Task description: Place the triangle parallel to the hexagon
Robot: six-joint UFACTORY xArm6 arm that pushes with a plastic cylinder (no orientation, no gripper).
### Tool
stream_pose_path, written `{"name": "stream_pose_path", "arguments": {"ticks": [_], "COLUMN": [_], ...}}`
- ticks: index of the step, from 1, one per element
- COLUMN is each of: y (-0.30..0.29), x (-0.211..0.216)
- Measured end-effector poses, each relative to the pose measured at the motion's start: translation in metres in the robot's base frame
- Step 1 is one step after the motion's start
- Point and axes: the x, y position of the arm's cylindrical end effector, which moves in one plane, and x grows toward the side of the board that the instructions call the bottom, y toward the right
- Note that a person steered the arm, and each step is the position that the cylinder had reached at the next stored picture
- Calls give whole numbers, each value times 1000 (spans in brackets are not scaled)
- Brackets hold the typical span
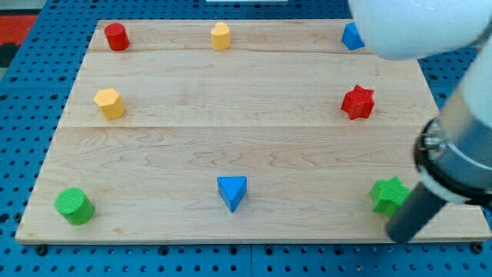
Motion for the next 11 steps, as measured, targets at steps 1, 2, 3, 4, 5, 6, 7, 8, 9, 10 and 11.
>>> {"name": "stream_pose_path", "arguments": {"ticks": [1,2,3,4,5,6,7,8,9,10,11], "y": [-42,-102,-125,-157,-161,-183,-170,-216,-217,-209,-205], "x": [-40,-40,-10,-32,-78,-70,-30,-29,-80,-123,-166]}}
